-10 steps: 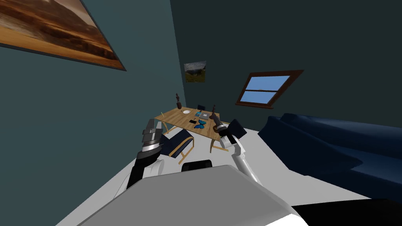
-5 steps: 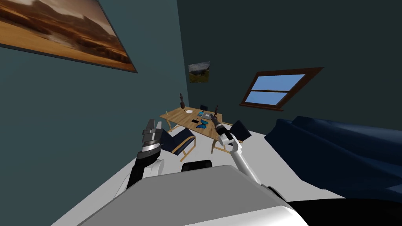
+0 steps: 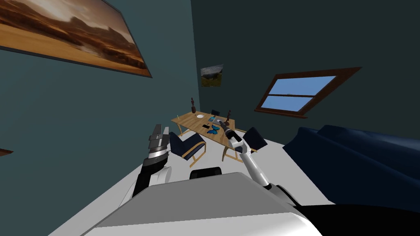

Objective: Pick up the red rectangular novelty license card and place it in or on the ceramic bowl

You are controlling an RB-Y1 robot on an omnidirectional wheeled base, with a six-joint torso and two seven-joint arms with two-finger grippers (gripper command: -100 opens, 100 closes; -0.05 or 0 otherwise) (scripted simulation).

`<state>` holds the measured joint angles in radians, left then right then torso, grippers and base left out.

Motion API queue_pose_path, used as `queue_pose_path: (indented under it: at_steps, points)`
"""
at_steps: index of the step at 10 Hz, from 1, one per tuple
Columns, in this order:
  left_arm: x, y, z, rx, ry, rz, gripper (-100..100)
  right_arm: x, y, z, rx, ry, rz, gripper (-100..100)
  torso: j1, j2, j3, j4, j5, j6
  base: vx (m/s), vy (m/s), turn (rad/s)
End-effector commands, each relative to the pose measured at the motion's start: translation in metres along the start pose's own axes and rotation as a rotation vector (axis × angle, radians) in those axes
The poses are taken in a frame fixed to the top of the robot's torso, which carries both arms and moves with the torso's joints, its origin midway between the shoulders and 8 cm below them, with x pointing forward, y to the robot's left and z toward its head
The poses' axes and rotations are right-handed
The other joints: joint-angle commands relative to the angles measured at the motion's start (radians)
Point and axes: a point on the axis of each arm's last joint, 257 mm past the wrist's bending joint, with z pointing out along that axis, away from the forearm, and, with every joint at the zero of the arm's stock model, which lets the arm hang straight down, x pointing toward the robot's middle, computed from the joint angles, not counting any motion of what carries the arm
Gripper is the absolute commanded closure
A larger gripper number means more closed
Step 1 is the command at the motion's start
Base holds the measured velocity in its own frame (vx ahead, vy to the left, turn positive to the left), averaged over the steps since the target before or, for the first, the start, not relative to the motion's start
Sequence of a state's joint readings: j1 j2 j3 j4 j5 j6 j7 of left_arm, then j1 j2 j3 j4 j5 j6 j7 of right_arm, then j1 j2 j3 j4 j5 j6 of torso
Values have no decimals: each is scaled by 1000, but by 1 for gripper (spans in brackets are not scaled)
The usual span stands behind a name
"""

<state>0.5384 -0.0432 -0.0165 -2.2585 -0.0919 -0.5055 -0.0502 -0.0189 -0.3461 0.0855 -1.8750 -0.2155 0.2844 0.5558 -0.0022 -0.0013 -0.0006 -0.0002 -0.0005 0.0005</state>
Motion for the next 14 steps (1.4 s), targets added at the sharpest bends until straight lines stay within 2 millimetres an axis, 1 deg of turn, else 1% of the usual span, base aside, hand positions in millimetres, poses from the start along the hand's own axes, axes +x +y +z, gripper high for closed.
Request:
queue_pose_path:
  at_steps: [1,2,3,4,5,6,7,8,9,10,11,12,13,14]
  points:
    - [0,0,0,0,0,0,0,5,-15,4,49,29,-21,-100,0,0,0,0,0,0,0,-1,130]
    - [0,0,0,0,0,0,0,2,-25,14,76,48,-59,-100,0,0,0,0,0,1,4,3,218]
    - [0,0,0,0,0,0,0,8,-38,13,112,67,-58,-100,0,0,0,0,0,0,6,-2,97]
    - [0,0,0,0,0,0,0,10,-42,12,126,76,-58,-100,0,0,0,0,0,1,4,-1,-23]
    - [0,0,0,0,0,0,0,8,-58,21,167,100,-95,-100,0,0,0,0,0,1,10,6,180]
    - [0,0,0,0,0,0,0,13,-67,19,196,118,-94,-100,0,-1,0,0,0,0,12,-1,108]
    - [0,0,0,0,0,0,0,6,-76,27,223,134,-130,-100,0,-1,0,0,0,1,19,4,149]
    - [0,0,0,0,0,0,0,13,-94,23,269,159,-126,-100,0,-1,-1,0,0,0,21,-3,94]
    - [0,0,0,0,0,0,0,15,-96,22,278,166,-126,-100,0,-1,-1,0,0,1,10,-3,-3]
    - [0,0,0,0,0,0,0,9,-110,28,316,186,-158,-100,0,-1,0,0,0,1,19,1,169]
    - [0,0,0,0,0,0,0,15,-124,24,356,211,-155,-100,0,-1,-1,0,0,0,23,-4,101]
    - [0,0,0,0,0,0,0,4,-127,30,373,222,-186,-100,0,-1,-1,0,0,1,37,-2,141]
    - [0,0,0,0,0,0,0,12,-147,24,423,250,-179,-100,0,-2,-1,0,0,0,36,-3,75]
    - [0,0,0,0,0,0,0,13,-151,22,435,257,-178,-100,0,-2,-1,-1,0,1,14,2,-8]
